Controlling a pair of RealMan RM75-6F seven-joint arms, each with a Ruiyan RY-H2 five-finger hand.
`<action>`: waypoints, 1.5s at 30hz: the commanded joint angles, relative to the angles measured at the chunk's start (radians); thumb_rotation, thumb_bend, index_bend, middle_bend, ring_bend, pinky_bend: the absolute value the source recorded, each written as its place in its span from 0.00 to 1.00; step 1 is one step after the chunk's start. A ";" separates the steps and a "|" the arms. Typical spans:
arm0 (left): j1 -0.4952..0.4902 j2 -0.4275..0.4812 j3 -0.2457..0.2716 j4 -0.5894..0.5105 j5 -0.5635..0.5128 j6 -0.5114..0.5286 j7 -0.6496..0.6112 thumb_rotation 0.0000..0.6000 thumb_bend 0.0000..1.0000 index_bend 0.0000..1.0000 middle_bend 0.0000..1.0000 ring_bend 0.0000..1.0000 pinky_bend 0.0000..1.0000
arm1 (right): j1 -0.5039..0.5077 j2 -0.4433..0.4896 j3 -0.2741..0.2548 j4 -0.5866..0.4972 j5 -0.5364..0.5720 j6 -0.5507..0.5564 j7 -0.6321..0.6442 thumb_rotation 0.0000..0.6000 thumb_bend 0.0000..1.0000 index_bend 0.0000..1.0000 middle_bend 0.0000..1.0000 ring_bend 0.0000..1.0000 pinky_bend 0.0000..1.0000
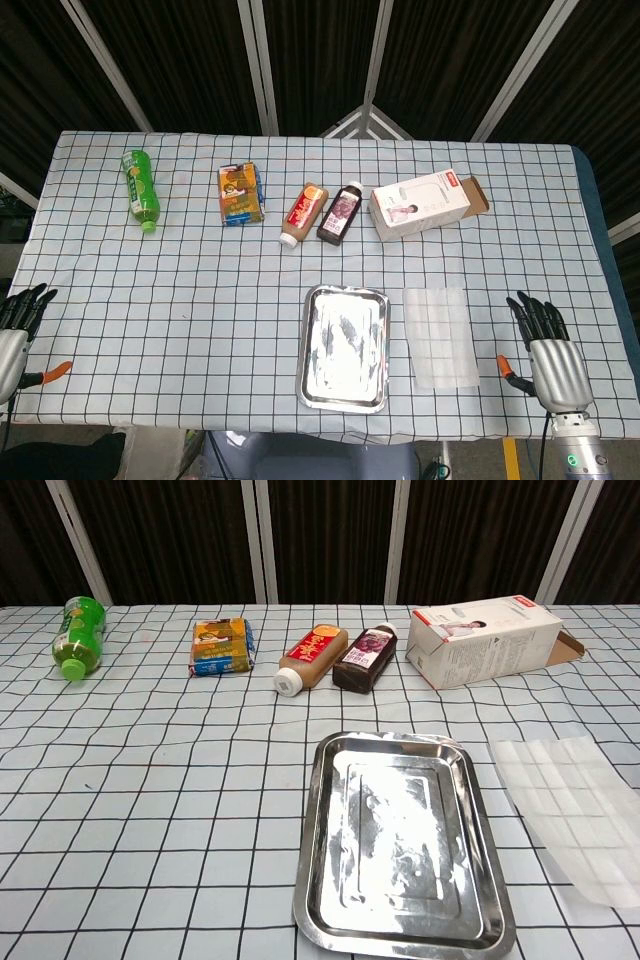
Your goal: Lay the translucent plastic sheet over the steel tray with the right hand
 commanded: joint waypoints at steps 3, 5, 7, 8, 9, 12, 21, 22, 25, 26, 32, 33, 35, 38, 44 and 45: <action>0.000 0.000 0.000 0.001 -0.001 0.000 0.002 1.00 0.00 0.00 0.00 0.00 0.00 | 0.001 0.000 -0.001 0.000 -0.002 -0.002 0.000 1.00 0.40 0.00 0.00 0.00 0.00; 0.000 0.000 -0.001 -0.001 -0.001 0.000 0.000 1.00 0.00 0.00 0.00 0.00 0.00 | 0.001 0.000 -0.003 0.001 -0.006 -0.002 -0.004 1.00 0.40 0.00 0.00 0.00 0.00; 0.000 0.000 -0.001 0.000 0.002 0.002 0.000 1.00 0.00 0.00 0.00 0.00 0.00 | 0.001 0.000 -0.005 0.000 -0.009 -0.002 -0.006 1.00 0.40 0.00 0.00 0.00 0.00; 0.000 0.000 0.000 0.000 0.003 0.003 0.001 1.00 0.00 0.00 0.00 0.00 0.00 | 0.001 -0.001 -0.007 -0.001 -0.013 -0.002 -0.007 1.00 0.40 0.00 0.00 0.00 0.00; 0.000 0.000 0.000 0.000 0.004 0.004 0.001 1.00 0.00 0.00 0.00 0.00 0.00 | 0.001 -0.003 -0.010 -0.001 -0.016 -0.004 -0.009 1.00 0.40 0.00 0.00 0.00 0.00; 0.000 -0.001 0.000 0.003 0.005 0.004 0.002 1.00 0.00 0.00 0.00 0.00 0.00 | 0.008 -0.017 -0.016 0.001 -0.020 -0.020 -0.034 1.00 0.40 0.00 0.00 0.00 0.00; -0.002 -0.002 0.000 0.004 0.007 0.002 -0.001 1.00 0.00 0.00 0.00 0.00 0.00 | 0.018 -0.120 -0.034 0.030 -0.006 -0.055 -0.250 1.00 0.40 0.00 0.00 0.00 0.00; -0.001 -0.002 0.001 0.004 0.007 0.002 -0.002 1.00 0.00 0.00 0.00 0.00 0.00 | 0.015 -0.134 -0.034 0.035 -0.002 -0.052 -0.269 1.00 0.40 0.00 0.00 0.00 0.00; -0.001 0.001 0.001 0.004 0.008 0.003 -0.010 1.00 0.00 0.00 0.00 0.00 0.00 | -0.001 -0.189 -0.030 0.055 0.029 -0.037 -0.307 1.00 0.40 0.00 0.00 0.00 0.00; -0.001 0.002 0.001 0.004 0.008 0.004 -0.012 1.00 0.00 0.00 0.00 0.00 0.00 | -0.006 -0.205 -0.028 0.062 0.042 -0.035 -0.309 1.00 0.40 0.00 0.00 0.00 0.00; 0.000 0.005 0.004 0.003 0.012 0.003 -0.019 1.00 0.00 0.00 0.00 0.00 0.00 | -0.024 -0.279 -0.027 0.148 0.097 -0.037 -0.323 1.00 0.40 0.00 0.00 0.00 0.00; 0.000 0.005 0.004 0.003 0.013 0.003 -0.019 1.00 0.00 0.00 0.00 0.00 0.00 | -0.027 -0.290 -0.027 0.160 0.107 -0.040 -0.318 1.00 0.40 0.00 0.00 0.00 0.00; -0.001 0.005 0.004 0.003 0.013 0.003 -0.018 1.00 0.00 0.00 0.00 0.00 0.00 | -0.031 -0.307 -0.026 0.181 0.128 -0.050 -0.301 1.00 0.40 0.00 0.00 0.00 0.00; 0.000 0.004 0.003 0.002 0.011 0.003 -0.016 1.00 0.00 0.00 0.00 0.00 0.00 | -0.036 -0.323 -0.026 0.209 0.144 -0.058 -0.282 1.00 0.40 0.00 0.00 0.00 0.00; -0.002 0.003 0.002 0.002 0.008 0.001 -0.011 1.00 0.00 0.00 0.00 0.00 0.00 | -0.050 -0.327 -0.046 0.218 0.127 -0.044 -0.261 1.00 0.40 0.00 0.00 0.00 0.00; -0.002 0.003 0.002 0.001 0.009 0.001 -0.010 1.00 0.00 0.00 0.00 0.00 0.00 | -0.053 -0.328 -0.050 0.220 0.125 -0.044 -0.262 1.00 0.40 0.00 0.00 0.00 0.00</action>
